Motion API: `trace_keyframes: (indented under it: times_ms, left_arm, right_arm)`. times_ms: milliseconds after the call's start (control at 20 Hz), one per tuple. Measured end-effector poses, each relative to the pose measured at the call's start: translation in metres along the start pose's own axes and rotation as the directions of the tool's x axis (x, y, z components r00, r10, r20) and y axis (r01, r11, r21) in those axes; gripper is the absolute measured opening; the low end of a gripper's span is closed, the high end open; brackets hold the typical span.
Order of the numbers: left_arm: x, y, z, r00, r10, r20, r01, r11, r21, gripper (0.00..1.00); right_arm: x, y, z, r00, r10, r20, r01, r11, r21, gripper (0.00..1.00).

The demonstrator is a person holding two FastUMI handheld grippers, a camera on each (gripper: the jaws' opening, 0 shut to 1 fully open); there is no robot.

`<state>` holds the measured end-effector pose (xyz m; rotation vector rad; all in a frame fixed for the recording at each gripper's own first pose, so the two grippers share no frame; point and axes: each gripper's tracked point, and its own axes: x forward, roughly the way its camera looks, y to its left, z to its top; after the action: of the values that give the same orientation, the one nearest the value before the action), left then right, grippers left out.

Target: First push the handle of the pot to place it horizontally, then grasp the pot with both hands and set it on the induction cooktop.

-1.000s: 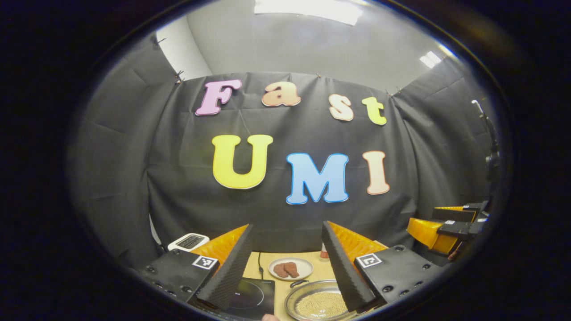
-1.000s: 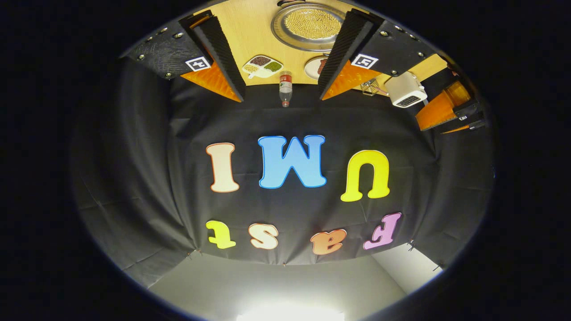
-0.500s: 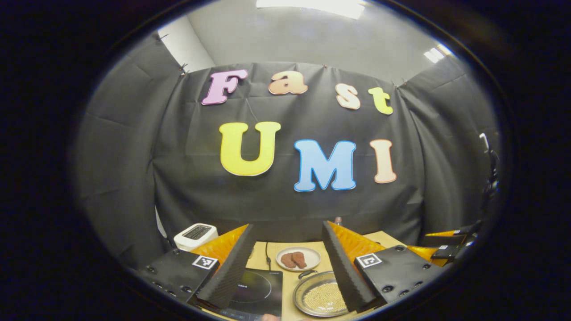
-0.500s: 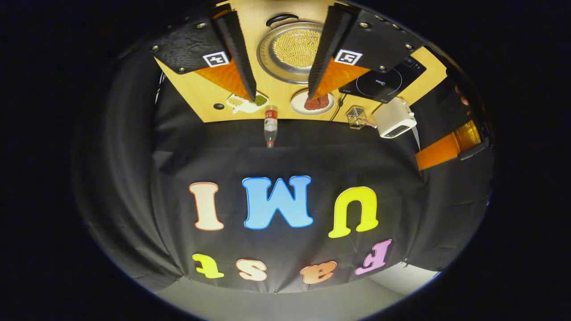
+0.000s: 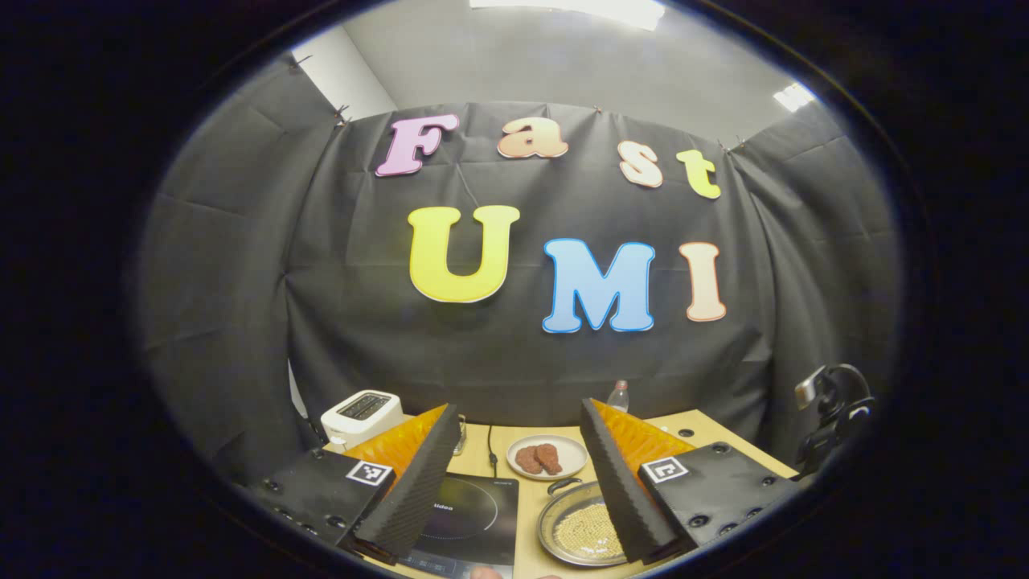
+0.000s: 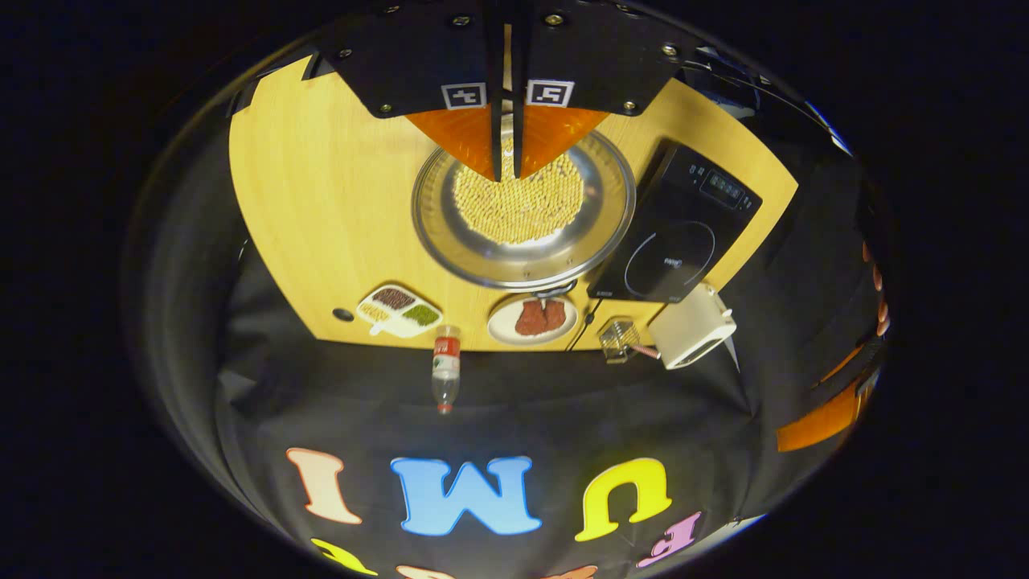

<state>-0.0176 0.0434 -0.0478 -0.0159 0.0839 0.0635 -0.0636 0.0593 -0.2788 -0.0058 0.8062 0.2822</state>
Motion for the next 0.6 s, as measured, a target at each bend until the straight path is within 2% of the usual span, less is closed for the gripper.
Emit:
trace_keyframes:
  times_ms: [250,600]
  left_arm:
    - [0.001,0.012,-0.007,0.999,0.03,-0.021,-0.03,1.0,0.0,0.95]
    - [-0.009,0.023,-0.014,0.997,0.07,-0.041,-0.069,0.998,0.011,0.95]
  right_arm:
    - [0.017,0.016,-0.042,0.986,0.06,-0.154,-0.062,0.998,-0.011,0.04]
    - [0.039,0.03,-0.086,0.942,0.107,-0.318,-0.109,0.994,0.01,0.04]
